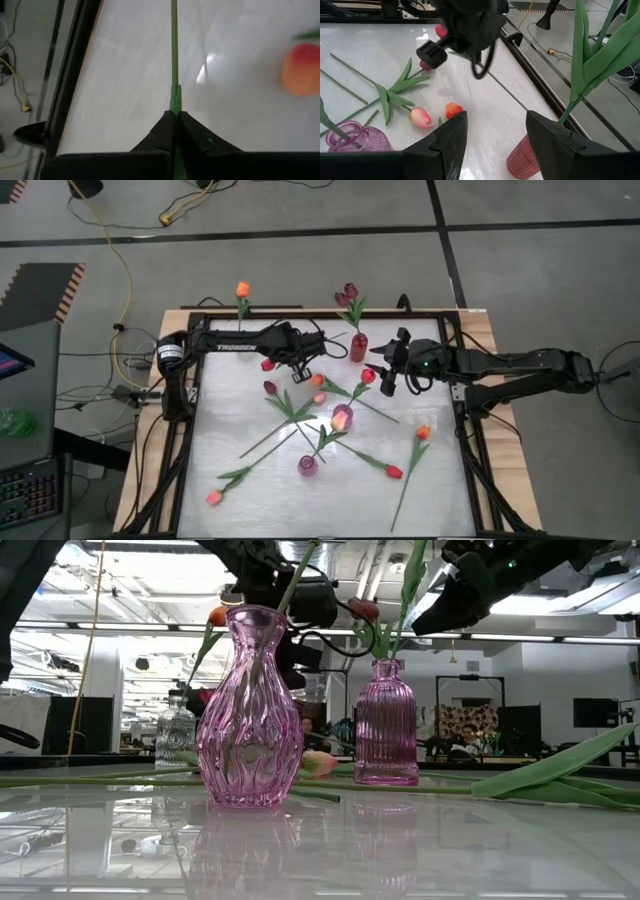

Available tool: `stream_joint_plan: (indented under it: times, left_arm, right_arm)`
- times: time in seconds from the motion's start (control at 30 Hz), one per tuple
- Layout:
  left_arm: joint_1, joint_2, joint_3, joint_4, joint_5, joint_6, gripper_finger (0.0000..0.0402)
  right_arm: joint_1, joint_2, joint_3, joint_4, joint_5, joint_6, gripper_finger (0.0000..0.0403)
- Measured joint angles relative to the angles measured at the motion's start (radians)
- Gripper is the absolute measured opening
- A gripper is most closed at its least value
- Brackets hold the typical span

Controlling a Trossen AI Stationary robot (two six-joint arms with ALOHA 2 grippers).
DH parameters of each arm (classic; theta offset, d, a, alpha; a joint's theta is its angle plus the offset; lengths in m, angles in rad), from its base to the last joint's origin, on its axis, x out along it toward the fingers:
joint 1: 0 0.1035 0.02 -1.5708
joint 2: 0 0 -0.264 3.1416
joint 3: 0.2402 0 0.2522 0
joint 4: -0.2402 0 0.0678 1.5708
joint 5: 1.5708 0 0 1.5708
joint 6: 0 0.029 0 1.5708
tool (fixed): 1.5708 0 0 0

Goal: Sort flowers into vase by color
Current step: Put the top red flower into the top purple vase

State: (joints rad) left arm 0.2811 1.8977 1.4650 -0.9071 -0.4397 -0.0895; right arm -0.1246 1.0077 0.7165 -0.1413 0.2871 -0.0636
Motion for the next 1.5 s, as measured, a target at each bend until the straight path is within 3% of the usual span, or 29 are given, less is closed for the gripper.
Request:
stream_joint_plan:
  times: [0.3,0.73,0.93,1.27,1.5]
  left_arm:
    - [-0.074,-0.015,0.033,-0.154,-0.104,0.0,0.0]
    - [-0.175,-0.244,0.034,-0.236,-0.108,-0.091,0.0]
    - [-0.205,-0.31,0.034,-0.322,-0.025,-0.159,0.0]
    - [-0.212,-0.365,0.034,-0.308,0.135,-0.171,0.0]
    - [-0.211,-0.369,0.034,-0.268,0.234,-0.171,0.0]
  right_arm:
    - [0.0,0.0,0.0,0.0,0.0,0.0,0.023]
    - [0.001,0.0,0.0,0.029,-0.001,0.001,0.023]
    - [0.013,0.0,0.0,0.132,-0.002,-0.092,0.023]
    - [0.103,0.0,0.001,0.271,0.0,-0.346,0.023]
    - [0.102,0.0,0.001,0.289,0.005,-0.39,0.0223]
